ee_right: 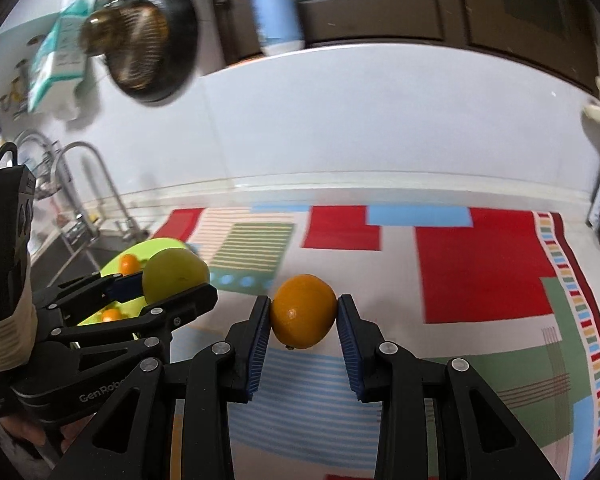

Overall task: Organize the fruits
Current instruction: 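Carry both fruits onto the green plate and open both tools to release them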

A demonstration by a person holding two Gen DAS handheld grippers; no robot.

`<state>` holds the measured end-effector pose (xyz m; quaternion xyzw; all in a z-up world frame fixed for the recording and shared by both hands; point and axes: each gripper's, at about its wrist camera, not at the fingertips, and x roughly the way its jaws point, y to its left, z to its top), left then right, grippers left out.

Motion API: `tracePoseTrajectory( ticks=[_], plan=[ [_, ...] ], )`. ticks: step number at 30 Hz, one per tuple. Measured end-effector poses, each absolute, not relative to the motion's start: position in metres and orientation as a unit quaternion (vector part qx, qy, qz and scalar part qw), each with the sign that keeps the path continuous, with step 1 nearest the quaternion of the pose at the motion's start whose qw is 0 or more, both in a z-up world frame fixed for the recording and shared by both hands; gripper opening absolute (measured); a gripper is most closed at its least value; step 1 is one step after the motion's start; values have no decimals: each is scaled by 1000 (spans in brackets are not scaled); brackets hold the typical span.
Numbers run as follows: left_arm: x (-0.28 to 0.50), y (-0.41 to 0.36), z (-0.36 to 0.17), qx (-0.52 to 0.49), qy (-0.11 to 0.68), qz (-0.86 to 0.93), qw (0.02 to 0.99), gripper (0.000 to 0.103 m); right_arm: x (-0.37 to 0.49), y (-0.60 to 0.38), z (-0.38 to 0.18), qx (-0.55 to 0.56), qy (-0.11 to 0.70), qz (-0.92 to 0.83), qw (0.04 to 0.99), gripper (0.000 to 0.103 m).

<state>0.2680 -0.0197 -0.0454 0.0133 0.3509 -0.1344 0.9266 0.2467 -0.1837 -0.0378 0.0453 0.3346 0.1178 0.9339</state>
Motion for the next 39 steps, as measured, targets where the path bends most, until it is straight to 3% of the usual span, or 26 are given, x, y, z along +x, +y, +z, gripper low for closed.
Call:
tracePoseTrajectory(
  ticks=[19, 39],
  plan=[
    [224, 102, -26, 14, 335, -74, 939, 50, 221, -63, -21, 29, 315, 189, 930, 35],
    [265, 194, -42, 25, 344, -50, 937, 50, 272, 36, -36, 15, 327, 209, 921, 35]
  ],
)
